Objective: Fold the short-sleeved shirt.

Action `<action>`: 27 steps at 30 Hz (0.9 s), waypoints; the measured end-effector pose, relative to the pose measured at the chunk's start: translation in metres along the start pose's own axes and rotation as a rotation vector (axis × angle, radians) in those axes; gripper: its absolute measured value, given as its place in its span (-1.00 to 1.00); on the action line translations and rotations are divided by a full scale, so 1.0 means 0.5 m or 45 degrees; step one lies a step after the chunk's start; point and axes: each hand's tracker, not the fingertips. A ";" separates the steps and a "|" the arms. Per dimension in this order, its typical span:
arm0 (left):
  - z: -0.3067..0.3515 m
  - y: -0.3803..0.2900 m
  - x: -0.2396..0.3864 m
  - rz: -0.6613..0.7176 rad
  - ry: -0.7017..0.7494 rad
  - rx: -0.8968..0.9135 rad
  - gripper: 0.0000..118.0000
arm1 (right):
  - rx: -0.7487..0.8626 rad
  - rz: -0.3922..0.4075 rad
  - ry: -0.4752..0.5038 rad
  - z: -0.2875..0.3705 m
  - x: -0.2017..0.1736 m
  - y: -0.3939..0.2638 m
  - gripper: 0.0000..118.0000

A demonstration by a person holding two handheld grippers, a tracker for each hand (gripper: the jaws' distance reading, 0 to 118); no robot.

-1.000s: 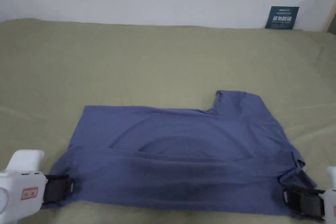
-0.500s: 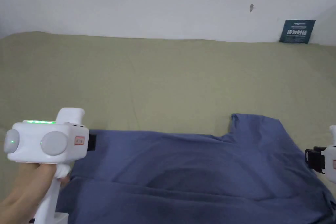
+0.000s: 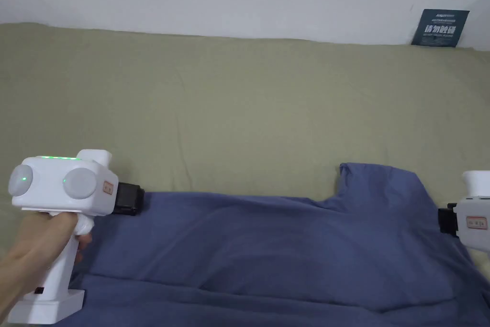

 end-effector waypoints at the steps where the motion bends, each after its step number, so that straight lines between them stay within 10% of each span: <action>1: 0.004 0.005 -0.006 -0.004 0.001 0.009 0.55 | -0.001 -0.004 -0.014 -0.003 0.004 0.000 -1.00; 3: 0.018 0.007 0.003 -0.030 -0.006 0.021 -0.01 | -0.015 -0.018 -0.029 -0.017 0.020 0.007 -1.00; 4: 0.026 0.006 0.008 -0.043 -0.012 0.043 -0.67 | -0.019 -0.026 -0.041 -0.021 0.025 0.010 -1.00; 6: 0.035 0.012 0.017 -0.043 -0.076 0.066 -0.91 | -0.028 -0.047 -0.053 -0.027 0.034 0.018 -0.93; 9: 0.030 0.011 0.028 -0.074 -0.037 0.065 -0.91 | -0.049 -0.068 -0.073 -0.042 0.043 0.029 0.84; 10: 0.026 0.010 0.027 -0.069 -0.036 0.061 -0.91 | -0.066 -0.068 -0.072 -0.050 0.045 0.030 0.95; 15: 0.018 0.011 0.017 -0.024 -0.049 0.052 -0.91 | -0.294 0.035 -0.060 -0.102 0.038 0.025 0.52; 17: 0.022 0.011 0.023 -0.042 -0.038 0.054 -0.91 | -0.232 -0.037 -0.007 -0.085 0.042 0.028 -0.45; 20: 0.034 0.006 0.028 -0.078 -0.024 0.059 -0.91 | -0.121 -0.112 0.018 -0.050 0.042 0.033 -0.97; 27: 0.165 -0.026 -0.012 -0.067 -0.069 0.175 -0.91 | 0.030 -0.096 0.079 0.093 0.059 0.025 -0.97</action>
